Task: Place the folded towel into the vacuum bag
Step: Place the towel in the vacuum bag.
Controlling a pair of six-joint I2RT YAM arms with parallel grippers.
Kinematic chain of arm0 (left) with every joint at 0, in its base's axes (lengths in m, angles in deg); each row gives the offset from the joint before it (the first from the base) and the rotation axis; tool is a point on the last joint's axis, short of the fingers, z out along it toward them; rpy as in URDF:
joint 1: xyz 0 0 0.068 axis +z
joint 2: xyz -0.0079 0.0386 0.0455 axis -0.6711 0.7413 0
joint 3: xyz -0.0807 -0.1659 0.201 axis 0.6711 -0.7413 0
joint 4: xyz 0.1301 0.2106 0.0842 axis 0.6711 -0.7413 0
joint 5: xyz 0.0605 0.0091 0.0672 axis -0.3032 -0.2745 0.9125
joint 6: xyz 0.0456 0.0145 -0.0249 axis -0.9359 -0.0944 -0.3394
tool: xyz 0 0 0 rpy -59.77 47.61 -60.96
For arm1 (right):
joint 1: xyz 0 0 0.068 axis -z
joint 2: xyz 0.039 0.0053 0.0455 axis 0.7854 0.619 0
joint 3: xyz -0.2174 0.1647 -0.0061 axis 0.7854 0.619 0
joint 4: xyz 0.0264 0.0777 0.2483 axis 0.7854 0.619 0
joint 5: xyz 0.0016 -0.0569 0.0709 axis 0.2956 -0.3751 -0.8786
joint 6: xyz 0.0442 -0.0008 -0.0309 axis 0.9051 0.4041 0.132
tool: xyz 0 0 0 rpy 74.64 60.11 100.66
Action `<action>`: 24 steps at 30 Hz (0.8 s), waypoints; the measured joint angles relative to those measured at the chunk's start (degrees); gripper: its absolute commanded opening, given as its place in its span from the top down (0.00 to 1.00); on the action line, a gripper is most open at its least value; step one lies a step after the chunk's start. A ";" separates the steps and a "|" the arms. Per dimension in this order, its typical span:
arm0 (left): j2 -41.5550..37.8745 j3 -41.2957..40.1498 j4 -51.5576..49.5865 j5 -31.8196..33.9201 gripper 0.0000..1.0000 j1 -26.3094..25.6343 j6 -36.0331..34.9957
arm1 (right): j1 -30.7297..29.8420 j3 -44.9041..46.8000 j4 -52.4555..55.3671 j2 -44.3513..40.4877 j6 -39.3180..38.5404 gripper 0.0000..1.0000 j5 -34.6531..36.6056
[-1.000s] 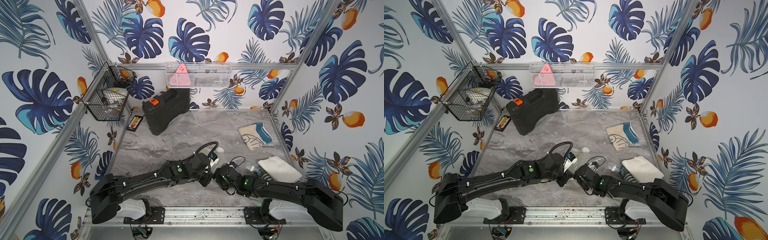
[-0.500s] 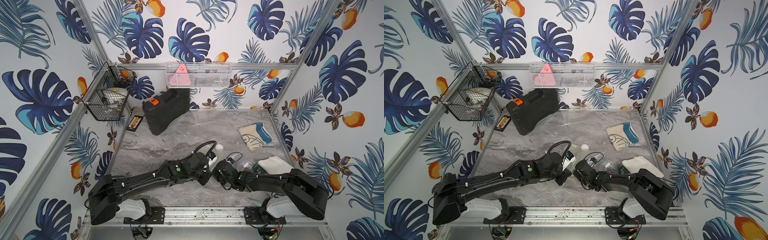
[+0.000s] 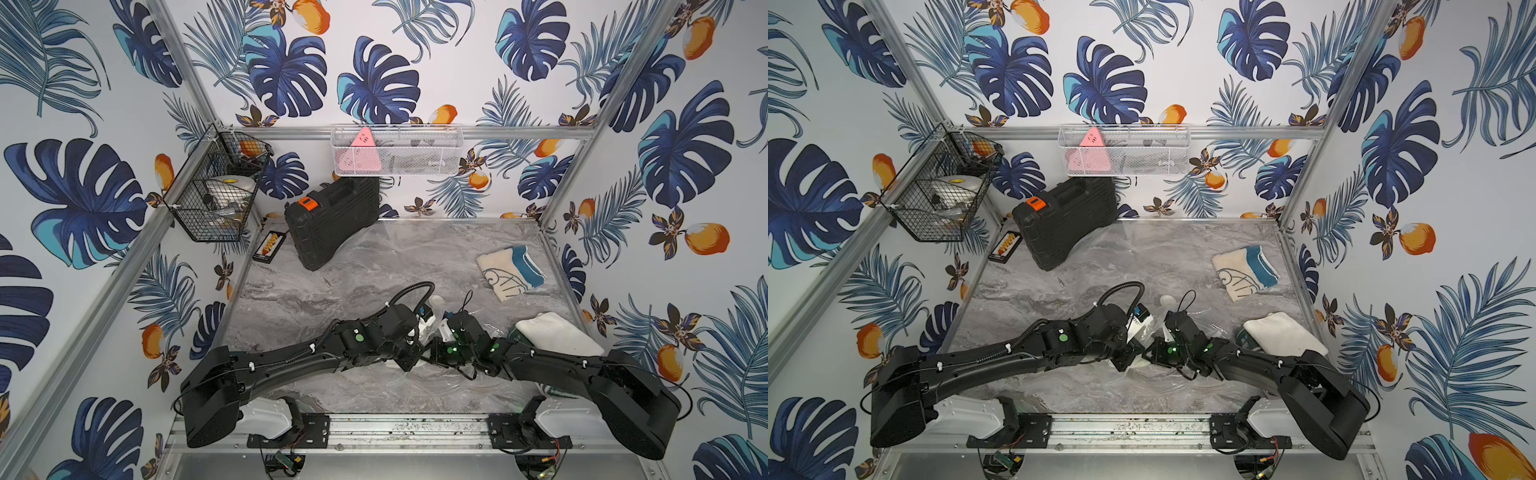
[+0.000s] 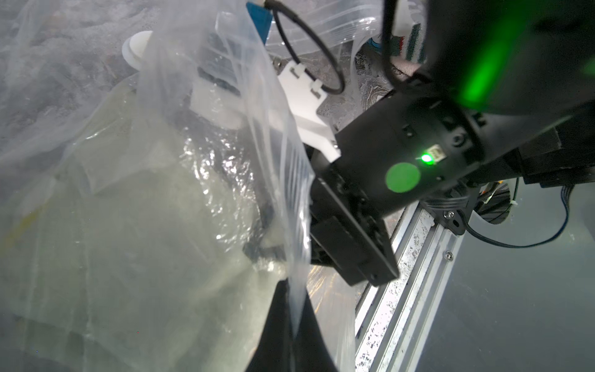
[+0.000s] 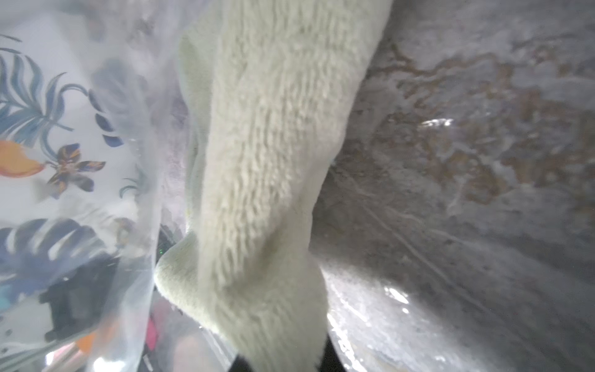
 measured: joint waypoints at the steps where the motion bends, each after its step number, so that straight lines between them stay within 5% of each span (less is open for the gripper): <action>1: 0.02 0.07 0.07 -0.20 1.00 0.00 0.00 | -0.09 -0.52 -1.33 2.58 0.44 0.97 -0.15; 8: 0.07 0.09 0.04 -1.64 1.00 0.00 0.02 | -0.72 -5.07 -17.51 16.98 6.86 0.95 -0.55; 24: 0.46 -0.87 0.09 -3.56 1.00 -0.09 0.17 | 3.76 -18.34 -21.44 31.26 8.24 0.89 -4.33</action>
